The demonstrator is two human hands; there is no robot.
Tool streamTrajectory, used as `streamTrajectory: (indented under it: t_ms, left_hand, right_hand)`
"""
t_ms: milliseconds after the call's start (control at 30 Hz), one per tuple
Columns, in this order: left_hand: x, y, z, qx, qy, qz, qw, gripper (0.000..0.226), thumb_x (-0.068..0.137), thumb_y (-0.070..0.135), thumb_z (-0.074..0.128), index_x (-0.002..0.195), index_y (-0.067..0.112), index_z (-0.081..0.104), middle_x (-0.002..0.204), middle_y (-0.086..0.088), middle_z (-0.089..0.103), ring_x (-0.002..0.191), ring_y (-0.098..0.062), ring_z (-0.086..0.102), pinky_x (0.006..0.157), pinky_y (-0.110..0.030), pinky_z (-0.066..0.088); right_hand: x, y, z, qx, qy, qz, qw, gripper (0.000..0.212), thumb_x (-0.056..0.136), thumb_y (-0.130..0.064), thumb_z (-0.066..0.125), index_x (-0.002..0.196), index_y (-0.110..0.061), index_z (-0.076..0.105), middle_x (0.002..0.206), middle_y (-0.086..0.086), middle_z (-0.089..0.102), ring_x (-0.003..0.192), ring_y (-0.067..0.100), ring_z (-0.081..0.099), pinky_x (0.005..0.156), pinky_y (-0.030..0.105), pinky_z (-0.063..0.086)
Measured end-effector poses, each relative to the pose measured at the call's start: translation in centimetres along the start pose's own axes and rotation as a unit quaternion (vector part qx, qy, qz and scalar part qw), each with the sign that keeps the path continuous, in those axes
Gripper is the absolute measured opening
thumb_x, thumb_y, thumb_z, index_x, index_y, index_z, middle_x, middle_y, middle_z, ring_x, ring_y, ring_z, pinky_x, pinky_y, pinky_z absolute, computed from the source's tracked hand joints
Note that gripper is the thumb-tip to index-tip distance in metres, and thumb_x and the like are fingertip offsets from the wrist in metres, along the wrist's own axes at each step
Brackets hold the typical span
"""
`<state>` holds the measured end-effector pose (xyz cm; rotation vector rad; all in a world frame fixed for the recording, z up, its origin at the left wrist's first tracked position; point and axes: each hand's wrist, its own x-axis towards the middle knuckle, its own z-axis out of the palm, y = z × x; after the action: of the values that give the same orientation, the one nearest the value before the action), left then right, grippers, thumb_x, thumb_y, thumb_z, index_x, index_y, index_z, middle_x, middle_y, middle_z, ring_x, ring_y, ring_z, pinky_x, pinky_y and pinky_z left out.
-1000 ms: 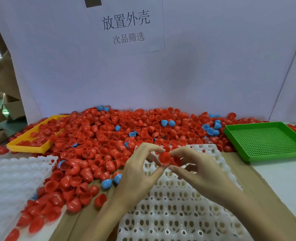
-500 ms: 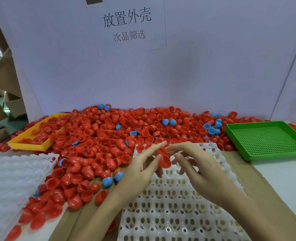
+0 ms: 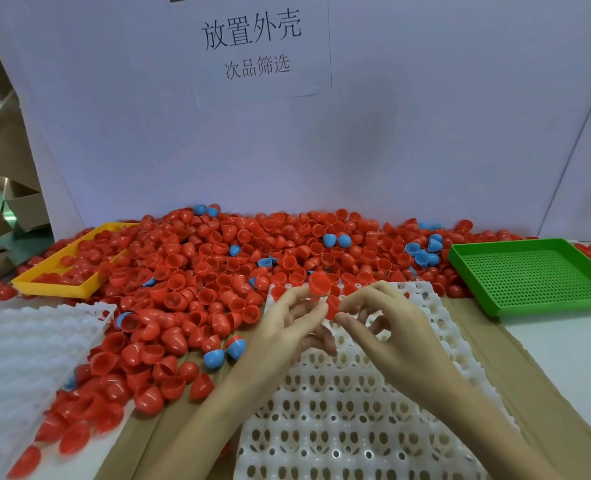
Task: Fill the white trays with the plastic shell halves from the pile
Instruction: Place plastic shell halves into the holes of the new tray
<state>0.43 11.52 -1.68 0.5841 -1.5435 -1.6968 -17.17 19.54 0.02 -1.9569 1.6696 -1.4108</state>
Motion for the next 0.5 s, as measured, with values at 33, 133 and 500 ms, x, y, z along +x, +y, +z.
streamTrajectory:
  t_ms: [33, 133, 500]
  left_hand:
    - [0.0, 0.0, -0.1, 0.005, 0.002, -0.001, 1.000, 0.031, 0.100, 0.034, 0.071, 0.126, 0.018, 0.067, 0.105, -0.003, 0.071, 0.082, -0.027, 0.069, 0.081, -0.039, 0.059]
    - [0.0, -0.2, -0.2, -0.009, 0.009, -0.015, 1.000, 0.044, 0.096, 0.035, 0.074, 0.134, 0.016, 0.062, 0.104, -0.003, 0.071, 0.081, -0.024, 0.067, 0.080, -0.035, 0.058]
    - [-0.2, -0.7, 0.2, 0.169, 0.007, 0.017, 0.985, 0.023, 0.102, 0.034, 0.067, 0.125, 0.038, 0.066, 0.099, 0.003, 0.072, 0.083, -0.022, 0.073, 0.076, -0.031, 0.062]
  right_hand:
    - [0.0, 0.0, 0.0, 0.003, -0.004, 0.000, 1.000, 0.009, 0.095, -0.023, 0.074, 0.094, -0.032, 0.072, 0.095, -0.012, 0.061, 0.089, 0.017, 0.063, 0.072, 0.024, 0.054]
    - [-0.1, -0.1, 0.0, 0.014, -0.019, -0.003, 1.000, 0.005, 0.098, -0.028, 0.069, 0.100, -0.032, 0.070, 0.095, -0.013, 0.062, 0.091, 0.016, 0.064, 0.072, 0.023, 0.054]
    - [0.1, 1.3, -0.2, -0.005, -0.022, 0.069, 0.997, 0.020, 0.097, -0.010, 0.069, 0.105, -0.028, 0.068, 0.082, -0.013, 0.072, 0.076, 0.007, 0.071, 0.063, 0.019, 0.054]
